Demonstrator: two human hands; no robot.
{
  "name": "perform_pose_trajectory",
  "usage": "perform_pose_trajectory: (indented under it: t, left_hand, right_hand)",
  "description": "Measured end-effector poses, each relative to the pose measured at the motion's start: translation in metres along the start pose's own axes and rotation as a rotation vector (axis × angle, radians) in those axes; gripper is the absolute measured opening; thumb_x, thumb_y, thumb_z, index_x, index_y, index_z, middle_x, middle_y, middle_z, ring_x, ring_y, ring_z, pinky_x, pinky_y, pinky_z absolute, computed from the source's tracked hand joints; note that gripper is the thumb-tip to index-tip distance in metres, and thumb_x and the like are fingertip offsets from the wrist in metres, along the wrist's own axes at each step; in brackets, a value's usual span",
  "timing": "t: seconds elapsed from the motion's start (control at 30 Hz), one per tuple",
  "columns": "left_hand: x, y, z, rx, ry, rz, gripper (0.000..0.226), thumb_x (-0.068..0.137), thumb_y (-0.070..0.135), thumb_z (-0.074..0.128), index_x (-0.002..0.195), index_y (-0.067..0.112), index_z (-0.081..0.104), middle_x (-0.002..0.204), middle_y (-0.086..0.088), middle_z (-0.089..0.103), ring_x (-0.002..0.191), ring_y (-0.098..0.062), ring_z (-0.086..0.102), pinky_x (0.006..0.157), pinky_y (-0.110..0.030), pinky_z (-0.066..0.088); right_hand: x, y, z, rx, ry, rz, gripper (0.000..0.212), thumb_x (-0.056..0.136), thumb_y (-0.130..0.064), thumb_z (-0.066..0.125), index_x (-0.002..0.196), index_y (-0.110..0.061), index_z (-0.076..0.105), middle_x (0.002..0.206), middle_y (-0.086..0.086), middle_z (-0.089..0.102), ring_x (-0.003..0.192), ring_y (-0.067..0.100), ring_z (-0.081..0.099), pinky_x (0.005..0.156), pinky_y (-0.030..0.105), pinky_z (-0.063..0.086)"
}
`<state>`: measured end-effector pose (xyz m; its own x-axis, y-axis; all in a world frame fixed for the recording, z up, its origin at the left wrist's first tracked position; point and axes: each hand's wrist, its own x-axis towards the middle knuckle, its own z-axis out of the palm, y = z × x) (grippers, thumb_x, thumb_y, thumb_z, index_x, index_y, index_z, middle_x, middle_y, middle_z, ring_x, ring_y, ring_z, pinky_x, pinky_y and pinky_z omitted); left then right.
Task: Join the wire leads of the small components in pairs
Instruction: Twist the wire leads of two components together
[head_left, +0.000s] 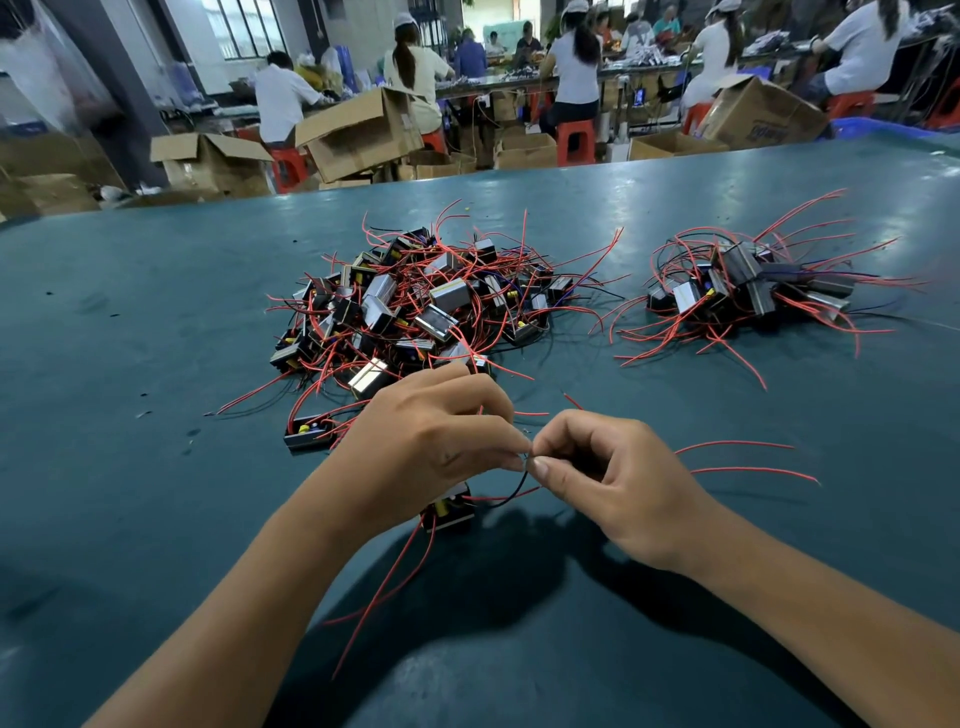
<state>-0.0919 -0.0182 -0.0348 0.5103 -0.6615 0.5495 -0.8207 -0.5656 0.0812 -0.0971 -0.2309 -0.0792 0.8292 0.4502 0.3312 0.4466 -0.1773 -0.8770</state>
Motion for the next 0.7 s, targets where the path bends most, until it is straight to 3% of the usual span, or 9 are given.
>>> perform_pose_trajectory:
  t: [0.2,0.3,0.4,0.5,0.6,0.7]
  left_hand:
    - [-0.001,0.001,0.001,0.037,-0.028,0.002,0.017,0.094,0.028,0.067,0.086,0.016,0.077,0.087,0.000,0.064,0.076,-0.011,0.044,0.065,-0.029,0.040]
    - [-0.002,0.002,0.001,-0.012,-0.048,-0.043,0.017,0.094,0.030,0.068,0.089,0.016,0.077,0.088,0.001,0.064,0.078,-0.017,0.054,0.066,-0.035,0.046]
    - [-0.001,0.007,0.002,-0.094,-0.069,-0.121,0.019,0.096,0.032,0.063,0.090,0.016,0.073,0.088,0.004,0.059,0.081,-0.014,0.056,0.070,-0.035,0.047]
    - [-0.002,0.011,0.005,-0.219,-0.096,-0.223,0.016,0.097,0.025,0.062,0.088,0.014,0.068,0.084,0.009,0.052,0.077,-0.005,0.050,0.068,-0.027,0.043]
    - [-0.001,0.011,0.007,-0.342,-0.125,-0.322,0.012,0.097,0.018,0.063,0.086,0.014,0.065,0.080,0.012,0.050,0.073,-0.007,0.050,0.067,-0.021,0.039]
    - [0.000,0.013,0.009,-0.451,-0.130,-0.445,0.016,0.094,0.025,0.061,0.082,0.016,0.063,0.071,0.013,0.051,0.065,-0.004,0.047,0.061,-0.017,0.036]
  right_hand:
    - [0.000,-0.001,0.002,0.008,0.006,-0.002,0.008,0.087,-0.022,0.063,0.079,-0.022,0.062,0.062,-0.009,0.048,0.057,0.006,0.038,0.053,0.021,0.034]
    - [0.000,-0.001,0.002,0.015,0.008,-0.010,0.008,0.087,-0.021,0.063,0.079,-0.021,0.062,0.061,-0.012,0.047,0.056,0.004,0.037,0.053,0.018,0.033]
    - [0.000,-0.002,0.002,0.011,0.019,-0.025,0.008,0.087,-0.020,0.063,0.080,-0.020,0.061,0.060,-0.013,0.046,0.055,0.003,0.037,0.053,0.015,0.033]
    - [0.000,-0.002,0.002,-0.008,0.032,-0.037,0.008,0.087,-0.020,0.063,0.080,-0.019,0.061,0.060,-0.011,0.046,0.055,0.003,0.037,0.053,0.016,0.033]
    - [-0.001,-0.002,0.003,-0.026,0.051,-0.049,0.008,0.088,-0.020,0.063,0.080,-0.018,0.062,0.060,-0.011,0.047,0.054,0.003,0.038,0.052,0.016,0.033]
    - [-0.001,-0.002,0.003,-0.043,0.061,-0.056,0.009,0.088,-0.021,0.063,0.079,-0.018,0.062,0.060,-0.010,0.047,0.055,0.003,0.038,0.052,0.018,0.033]
